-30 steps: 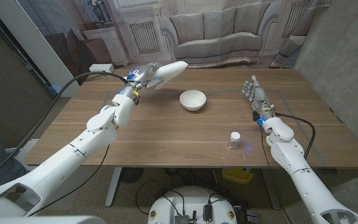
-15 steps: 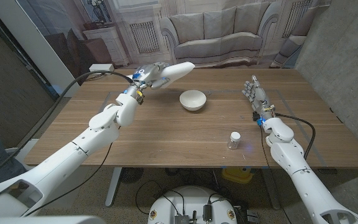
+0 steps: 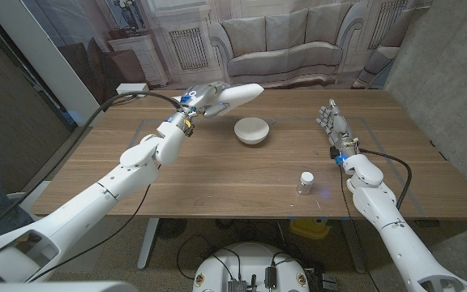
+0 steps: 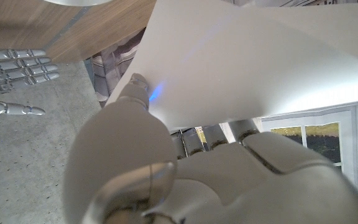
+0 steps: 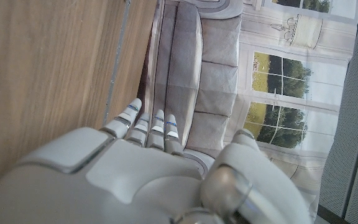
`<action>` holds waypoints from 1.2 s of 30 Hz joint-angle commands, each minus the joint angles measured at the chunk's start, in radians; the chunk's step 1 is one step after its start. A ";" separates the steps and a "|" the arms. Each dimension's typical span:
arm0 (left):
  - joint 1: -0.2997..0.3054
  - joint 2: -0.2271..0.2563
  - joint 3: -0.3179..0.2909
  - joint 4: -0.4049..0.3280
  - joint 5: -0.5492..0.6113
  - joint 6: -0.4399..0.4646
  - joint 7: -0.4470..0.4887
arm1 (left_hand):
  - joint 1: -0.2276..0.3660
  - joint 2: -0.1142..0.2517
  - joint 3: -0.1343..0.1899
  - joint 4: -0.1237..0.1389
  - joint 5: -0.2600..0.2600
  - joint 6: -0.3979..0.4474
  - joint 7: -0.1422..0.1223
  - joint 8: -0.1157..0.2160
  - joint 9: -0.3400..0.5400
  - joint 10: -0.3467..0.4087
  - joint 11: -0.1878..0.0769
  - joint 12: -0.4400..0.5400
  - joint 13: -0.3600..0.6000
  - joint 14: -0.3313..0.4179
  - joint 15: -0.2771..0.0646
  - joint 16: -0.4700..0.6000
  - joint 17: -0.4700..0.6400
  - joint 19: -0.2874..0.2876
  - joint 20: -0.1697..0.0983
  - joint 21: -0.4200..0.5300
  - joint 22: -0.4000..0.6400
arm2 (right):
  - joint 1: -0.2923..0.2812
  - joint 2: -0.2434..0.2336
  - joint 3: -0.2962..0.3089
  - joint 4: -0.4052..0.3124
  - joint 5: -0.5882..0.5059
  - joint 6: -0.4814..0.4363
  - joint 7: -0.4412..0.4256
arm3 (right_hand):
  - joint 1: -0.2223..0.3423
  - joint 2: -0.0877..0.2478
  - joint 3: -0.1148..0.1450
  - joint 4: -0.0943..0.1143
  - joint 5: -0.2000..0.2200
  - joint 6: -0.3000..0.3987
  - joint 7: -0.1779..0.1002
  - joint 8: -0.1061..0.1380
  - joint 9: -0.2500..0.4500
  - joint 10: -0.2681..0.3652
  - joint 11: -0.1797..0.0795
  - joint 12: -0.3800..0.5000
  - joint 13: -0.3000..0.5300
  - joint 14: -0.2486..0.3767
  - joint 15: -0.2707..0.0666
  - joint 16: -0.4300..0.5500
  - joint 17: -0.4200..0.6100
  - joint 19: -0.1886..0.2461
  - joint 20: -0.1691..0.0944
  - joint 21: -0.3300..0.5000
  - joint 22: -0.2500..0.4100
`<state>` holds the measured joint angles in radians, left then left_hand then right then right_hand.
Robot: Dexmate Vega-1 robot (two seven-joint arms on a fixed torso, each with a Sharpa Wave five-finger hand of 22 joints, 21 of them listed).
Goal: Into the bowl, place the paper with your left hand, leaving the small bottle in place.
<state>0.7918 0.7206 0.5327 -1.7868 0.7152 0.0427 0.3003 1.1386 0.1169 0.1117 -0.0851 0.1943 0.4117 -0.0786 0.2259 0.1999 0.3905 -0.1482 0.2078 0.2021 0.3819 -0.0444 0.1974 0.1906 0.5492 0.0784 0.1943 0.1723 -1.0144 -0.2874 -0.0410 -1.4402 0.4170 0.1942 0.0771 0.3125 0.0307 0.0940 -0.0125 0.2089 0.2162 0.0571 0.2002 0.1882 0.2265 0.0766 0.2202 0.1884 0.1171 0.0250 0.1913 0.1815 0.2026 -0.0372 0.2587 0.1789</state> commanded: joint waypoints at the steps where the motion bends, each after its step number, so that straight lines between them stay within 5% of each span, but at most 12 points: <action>1: -0.022 -0.008 0.032 0.010 0.010 -0.040 0.005 | -0.006 0.001 -0.001 0.003 -0.001 0.005 -0.003 -0.004 0.003 0.003 -0.001 -0.001 0.004 0.001 -0.099 -0.001 0.002 0.001 -0.006 -0.002 0.002 | -0.009 -0.003 0.004 -0.012 0.002 -0.001 -0.007 | 0.004 0.007 0.001 -0.006 -0.004 0.006 0.002 -0.003 0.003 0.011 0.000 -0.001 0.002 0.001 -0.001 -0.004 0.003 0.008 -0.023 -0.002 0.004; 36: -0.105 -0.054 0.125 0.087 0.031 -0.154 -0.038 | -0.015 -0.001 -0.006 0.007 -0.001 0.005 -0.002 -0.010 0.003 0.001 -0.003 -0.004 0.004 0.000 -0.096 -0.002 0.002 -0.015 -0.019 -0.003 0.001 | -0.041 -0.009 0.019 -0.039 0.013 0.006 -0.019 | 0.003 0.010 -0.002 -0.009 -0.005 0.007 0.003 -0.003 0.003 0.010 0.000 -0.001 0.002 0.001 -0.001 -0.004 0.003 0.012 -0.023 -0.012 0.004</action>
<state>0.7152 0.6857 0.6240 -1.7340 0.7436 -0.0800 0.2811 1.1291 0.1154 0.1076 -0.0810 0.1943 0.4116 -0.0786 0.2181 0.2001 0.3904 -0.1481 0.2050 0.2021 0.3820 -0.0444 0.1974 0.1907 0.5314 0.0605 0.1943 0.1723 -1.0452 -0.2945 -0.0272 -1.4705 0.4257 0.1969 0.0625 0.3165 0.0346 0.0912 -0.0154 0.2089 0.2162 0.0571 0.2002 0.1882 0.2265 0.0766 0.2202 0.1884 0.1171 0.0250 0.1913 0.1816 0.2062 -0.0409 0.2474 0.1789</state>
